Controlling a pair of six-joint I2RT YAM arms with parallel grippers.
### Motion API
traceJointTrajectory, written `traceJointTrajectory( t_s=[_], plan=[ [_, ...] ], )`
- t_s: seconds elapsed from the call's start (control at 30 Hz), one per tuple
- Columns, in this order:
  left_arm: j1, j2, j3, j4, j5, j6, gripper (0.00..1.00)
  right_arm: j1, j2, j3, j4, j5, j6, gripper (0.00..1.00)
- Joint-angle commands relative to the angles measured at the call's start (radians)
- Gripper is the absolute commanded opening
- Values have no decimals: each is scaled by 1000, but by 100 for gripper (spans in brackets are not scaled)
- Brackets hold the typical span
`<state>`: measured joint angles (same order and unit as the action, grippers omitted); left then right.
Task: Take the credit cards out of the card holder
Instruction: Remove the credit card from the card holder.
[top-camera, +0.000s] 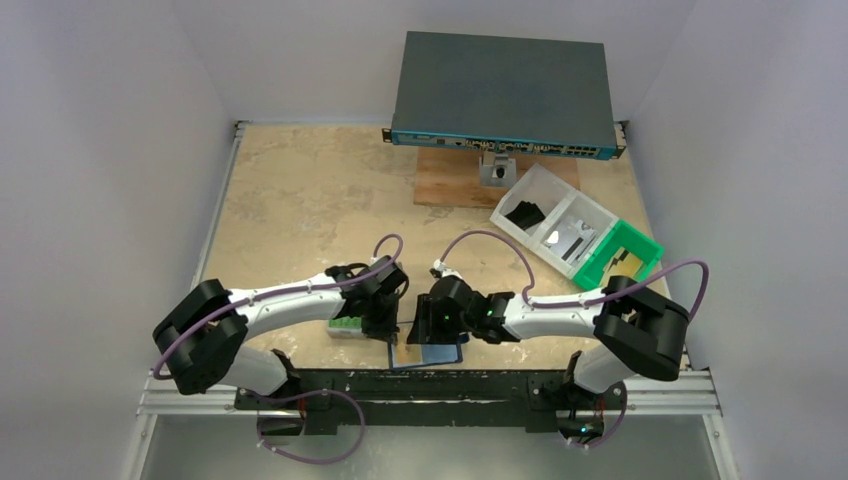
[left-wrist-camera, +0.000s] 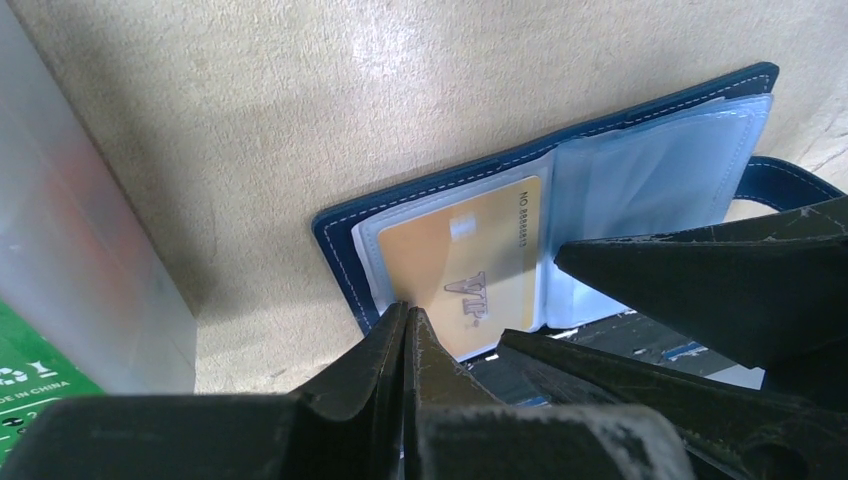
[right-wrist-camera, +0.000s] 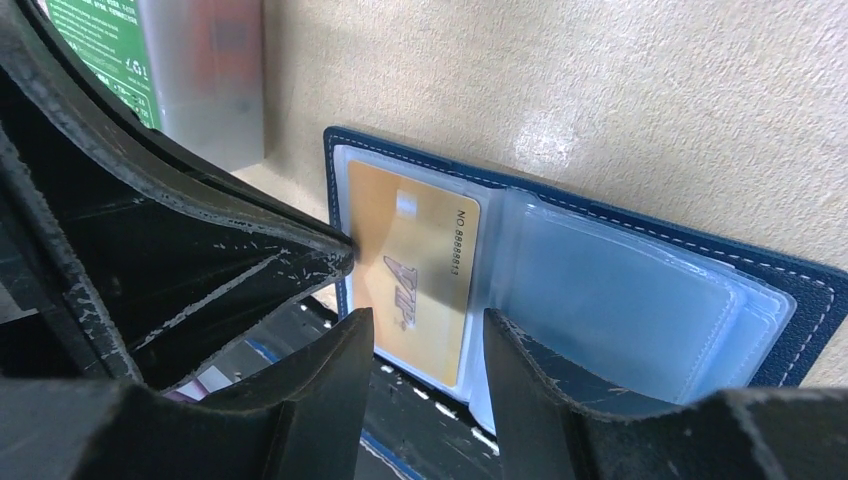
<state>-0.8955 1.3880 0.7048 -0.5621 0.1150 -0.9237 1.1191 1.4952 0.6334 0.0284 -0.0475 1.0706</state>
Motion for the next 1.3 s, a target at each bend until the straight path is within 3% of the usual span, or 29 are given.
traceJointTrajectory(
  t_s=[0.0,0.9,1.27],
  plan=[
    [7,12,-10,24,-11,-4,0,-4,8,-20,49,-12,13,45],
    [-17,28,-16,19,-15,-15,0,-39,40,-79,108,-39,14,44],
    [-56,123,10,87,16,-72,0,-77,47,-161,243,-110,36,39]
  ],
)
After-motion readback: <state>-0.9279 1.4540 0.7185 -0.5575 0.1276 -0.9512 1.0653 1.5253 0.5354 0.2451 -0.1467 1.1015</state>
